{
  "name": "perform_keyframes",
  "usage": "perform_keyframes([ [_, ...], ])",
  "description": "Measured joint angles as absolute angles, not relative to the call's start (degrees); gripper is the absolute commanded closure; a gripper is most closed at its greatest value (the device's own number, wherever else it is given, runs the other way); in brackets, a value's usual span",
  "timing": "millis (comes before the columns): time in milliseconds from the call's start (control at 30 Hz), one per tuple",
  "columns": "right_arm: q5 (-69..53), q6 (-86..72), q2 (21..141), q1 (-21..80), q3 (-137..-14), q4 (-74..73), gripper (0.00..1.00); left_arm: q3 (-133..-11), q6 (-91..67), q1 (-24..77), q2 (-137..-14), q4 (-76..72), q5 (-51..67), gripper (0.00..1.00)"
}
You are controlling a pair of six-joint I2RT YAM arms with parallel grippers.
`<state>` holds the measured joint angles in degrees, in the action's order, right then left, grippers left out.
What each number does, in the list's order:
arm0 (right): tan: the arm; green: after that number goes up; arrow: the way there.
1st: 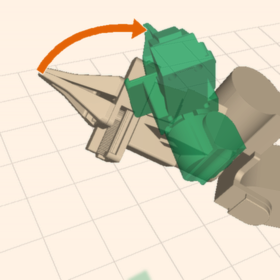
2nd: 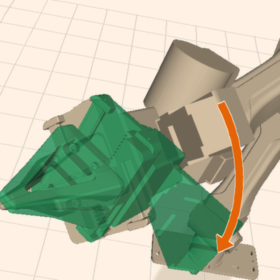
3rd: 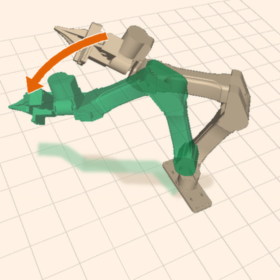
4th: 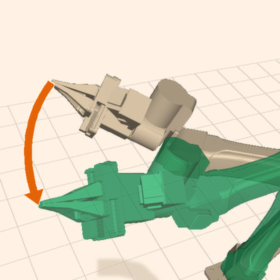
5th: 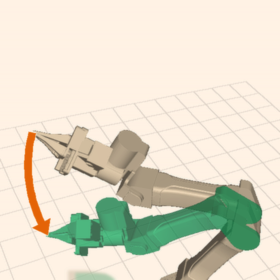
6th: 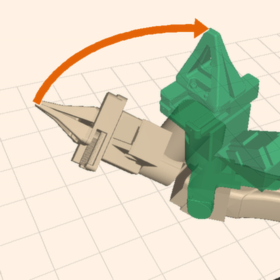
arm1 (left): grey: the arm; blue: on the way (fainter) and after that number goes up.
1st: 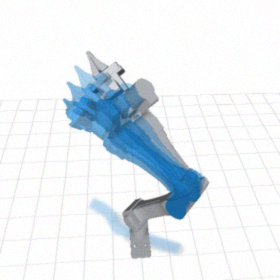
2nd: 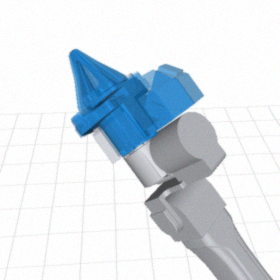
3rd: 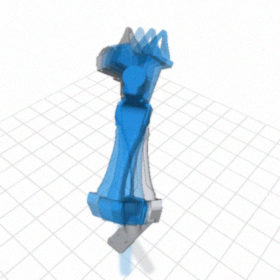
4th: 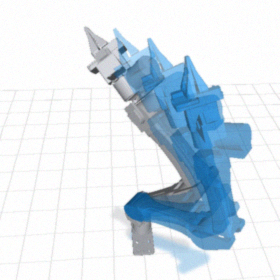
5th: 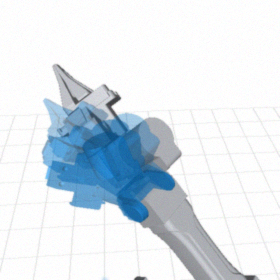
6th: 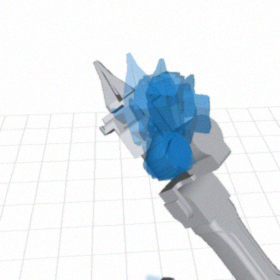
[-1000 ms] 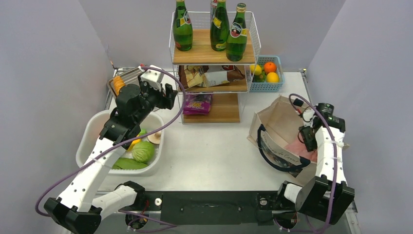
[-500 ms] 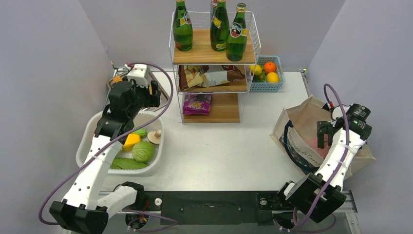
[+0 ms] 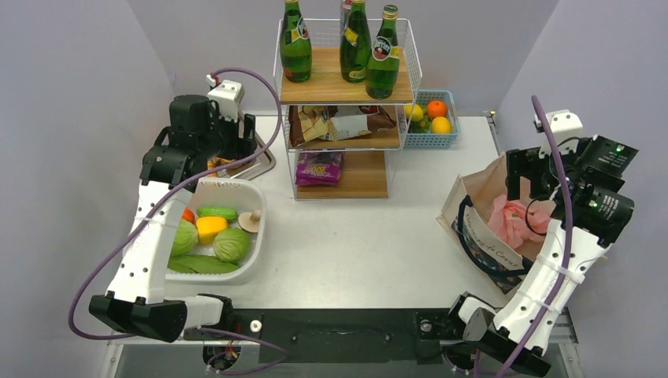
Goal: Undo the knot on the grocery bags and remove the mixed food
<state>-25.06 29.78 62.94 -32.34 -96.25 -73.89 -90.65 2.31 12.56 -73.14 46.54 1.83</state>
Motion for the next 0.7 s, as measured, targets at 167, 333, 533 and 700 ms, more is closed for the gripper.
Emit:
perform_keyframes([
  [167,-32.2,24.2,64.4,-29.2,-102.2,-73.3,0.07,-96.2,1.8,6.5,-75.9,52.8,8.1,0.29],
  [333,-34.9,14.2,62.5,-19.2,-97.2,-64.8,0.07,-100.4,-1.5,-2.0,-77.7,57.0,13.1,0.23],
  [533,-32.3,5.8,56.4,-5.5,-83.6,-56.2,0.06,-100.2,-2.3,-4.4,-77.5,59.8,13.3,0.21],
  [700,-29.4,2.3,54.4,-1.8,-78.5,-52.8,0.06,-97.8,-2.4,-4.4,-75.6,60.2,12.7,0.20],
])
